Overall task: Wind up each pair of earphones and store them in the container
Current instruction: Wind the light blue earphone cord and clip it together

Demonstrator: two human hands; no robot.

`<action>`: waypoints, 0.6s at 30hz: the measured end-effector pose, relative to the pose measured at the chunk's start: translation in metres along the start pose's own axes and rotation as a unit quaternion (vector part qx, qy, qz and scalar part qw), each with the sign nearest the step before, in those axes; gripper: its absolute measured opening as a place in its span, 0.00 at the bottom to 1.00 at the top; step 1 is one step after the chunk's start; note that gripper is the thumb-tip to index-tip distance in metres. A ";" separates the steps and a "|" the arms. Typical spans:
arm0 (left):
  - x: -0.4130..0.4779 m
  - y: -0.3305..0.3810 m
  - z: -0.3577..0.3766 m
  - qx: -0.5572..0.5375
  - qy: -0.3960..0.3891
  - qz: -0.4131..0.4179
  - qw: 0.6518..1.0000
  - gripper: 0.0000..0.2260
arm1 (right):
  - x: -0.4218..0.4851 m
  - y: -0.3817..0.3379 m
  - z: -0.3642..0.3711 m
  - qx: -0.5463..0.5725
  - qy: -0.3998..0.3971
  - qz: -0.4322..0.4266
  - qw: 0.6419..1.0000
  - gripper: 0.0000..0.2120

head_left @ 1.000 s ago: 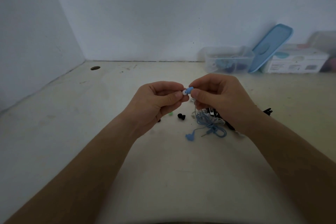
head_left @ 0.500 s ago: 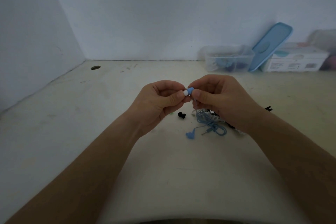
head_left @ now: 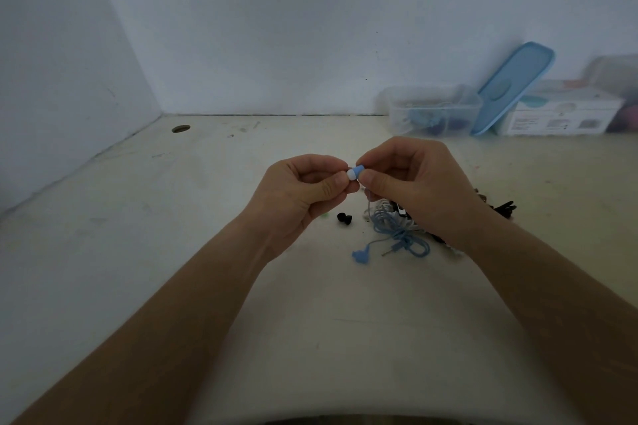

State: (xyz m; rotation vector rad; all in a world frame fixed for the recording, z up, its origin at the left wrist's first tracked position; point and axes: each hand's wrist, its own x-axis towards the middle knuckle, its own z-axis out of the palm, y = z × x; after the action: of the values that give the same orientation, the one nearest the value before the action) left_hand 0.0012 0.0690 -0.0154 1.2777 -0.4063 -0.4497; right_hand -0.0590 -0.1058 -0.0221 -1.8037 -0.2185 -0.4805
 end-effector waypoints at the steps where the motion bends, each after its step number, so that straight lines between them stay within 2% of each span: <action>1: 0.000 0.000 0.000 0.001 0.000 0.000 1.000 0.09 | 0.000 0.000 0.000 -0.003 0.002 -0.003 1.000 0.04; 5: 0.000 -0.002 0.000 0.004 0.007 -0.004 1.000 0.05 | 0.000 0.001 -0.001 -0.014 0.007 -0.013 1.000 0.03; 15: 0.000 -0.003 0.002 -0.001 0.012 0.005 1.000 0.05 | 0.001 0.001 0.001 -0.044 0.018 -0.032 0.998 0.04; 18: 0.000 -0.003 0.003 -0.007 0.012 0.006 1.000 0.07 | 0.001 0.002 0.001 -0.034 0.018 -0.028 0.999 0.04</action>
State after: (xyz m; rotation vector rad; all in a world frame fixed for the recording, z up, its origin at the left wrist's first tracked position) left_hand -0.0006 0.0659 -0.0177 1.2660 -0.3901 -0.4253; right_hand -0.0573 -0.1054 -0.0236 -1.8577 -0.2311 -0.5648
